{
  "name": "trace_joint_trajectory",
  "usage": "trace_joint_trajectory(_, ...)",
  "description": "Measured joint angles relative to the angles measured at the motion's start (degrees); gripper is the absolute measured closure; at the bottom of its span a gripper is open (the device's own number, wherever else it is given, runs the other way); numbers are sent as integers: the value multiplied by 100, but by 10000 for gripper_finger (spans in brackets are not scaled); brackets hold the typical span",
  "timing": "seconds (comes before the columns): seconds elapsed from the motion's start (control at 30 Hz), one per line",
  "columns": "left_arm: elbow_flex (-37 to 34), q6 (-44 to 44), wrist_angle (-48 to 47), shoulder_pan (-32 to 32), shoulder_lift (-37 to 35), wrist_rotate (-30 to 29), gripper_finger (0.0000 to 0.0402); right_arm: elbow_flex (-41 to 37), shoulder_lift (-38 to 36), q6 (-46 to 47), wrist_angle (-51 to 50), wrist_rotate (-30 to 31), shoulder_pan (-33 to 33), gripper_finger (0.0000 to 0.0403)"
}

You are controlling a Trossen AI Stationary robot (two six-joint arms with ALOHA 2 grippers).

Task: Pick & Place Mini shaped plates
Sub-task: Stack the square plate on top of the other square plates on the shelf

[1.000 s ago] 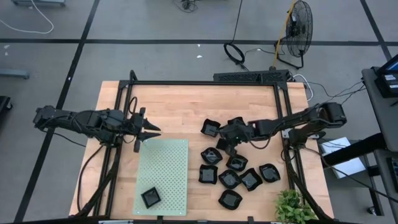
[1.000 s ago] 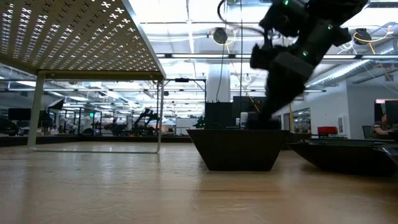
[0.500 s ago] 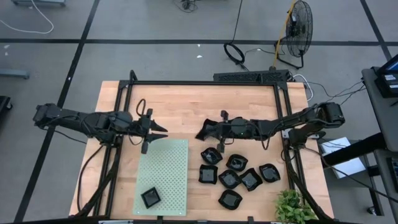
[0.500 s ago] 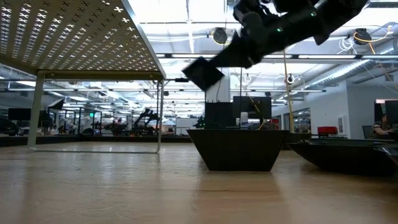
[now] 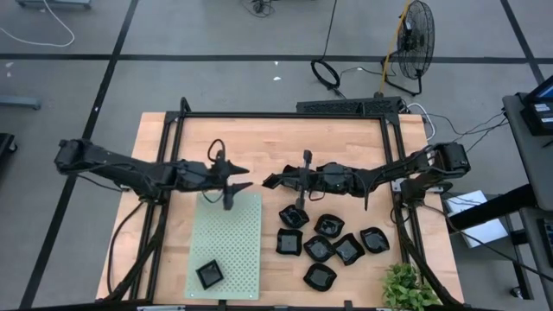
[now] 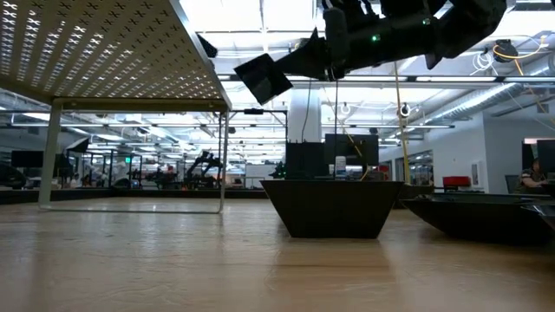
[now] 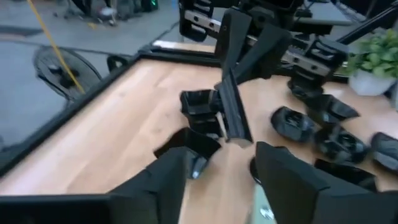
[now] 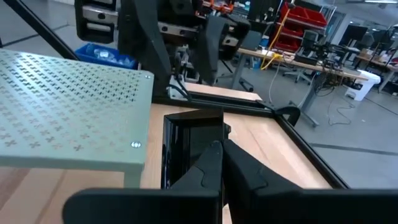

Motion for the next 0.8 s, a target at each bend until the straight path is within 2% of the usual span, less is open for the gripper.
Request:
trace_joint_trajectory(0.1, 74, 204, 208, 0, 309, -29, 178, 0, 0, -52, -1, 8, 0, 403)
trace_joint_trajectory(0.2, 323, 227, 208, 0, 627, -32, 176, 0, 0, -113, 8, 12, 0, 403)
trace_joint_trajectory(0.5, 1311, 554, -437, -98, 1374, -31, 199, 0, 0, -109, -13, 12, 0, 403)
trace_joint_trajectory(0.67, 1532, 541, -777, -92, 1611, -395, 209, 0, 0, -108, -32, 13, 0, 403)
trace_joint_trajectory(0.8, 1536, 549, -815, -81, 1671, -472, 219, 0, 0, -107, -32, 12, 0, 403)
